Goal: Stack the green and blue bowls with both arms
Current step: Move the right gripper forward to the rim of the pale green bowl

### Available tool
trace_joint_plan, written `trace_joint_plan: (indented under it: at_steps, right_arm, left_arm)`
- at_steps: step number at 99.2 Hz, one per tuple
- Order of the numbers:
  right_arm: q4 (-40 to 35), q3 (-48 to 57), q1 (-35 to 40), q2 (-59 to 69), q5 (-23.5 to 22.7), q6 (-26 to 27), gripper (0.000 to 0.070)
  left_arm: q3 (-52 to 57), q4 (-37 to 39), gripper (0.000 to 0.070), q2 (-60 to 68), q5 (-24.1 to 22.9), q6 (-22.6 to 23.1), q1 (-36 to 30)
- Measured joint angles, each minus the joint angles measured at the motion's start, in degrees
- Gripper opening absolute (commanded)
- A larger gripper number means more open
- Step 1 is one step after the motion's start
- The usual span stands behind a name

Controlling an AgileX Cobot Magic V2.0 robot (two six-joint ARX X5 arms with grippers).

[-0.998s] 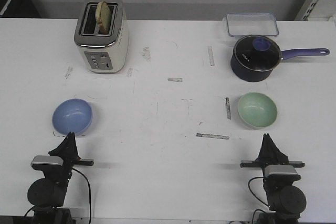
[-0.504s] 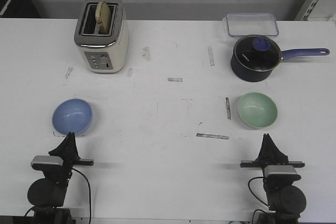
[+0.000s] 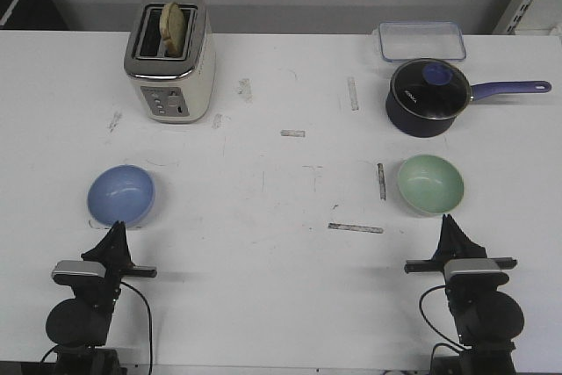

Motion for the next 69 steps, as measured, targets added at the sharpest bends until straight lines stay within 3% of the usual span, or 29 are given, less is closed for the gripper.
trace_joint_plan:
  at_steps: [25,49,69]
  right_arm:
    - [-5.0,8.4,0.0,13.5,0.0,0.5,0.0012]
    - [-5.3,14.9,0.0,25.3,0.0,4.7,0.0012]
    - [-10.5,22.7,0.0,33.2,0.0,6.9,0.0012]
  left_arm:
    - [0.0,0.0,0.0002,0.0,0.0,0.0,0.0]
    - [0.0,0.0,0.0002,0.0,0.0,0.0,0.0]
    - [0.0,0.0,0.0002,0.0,0.0,0.0,0.0]
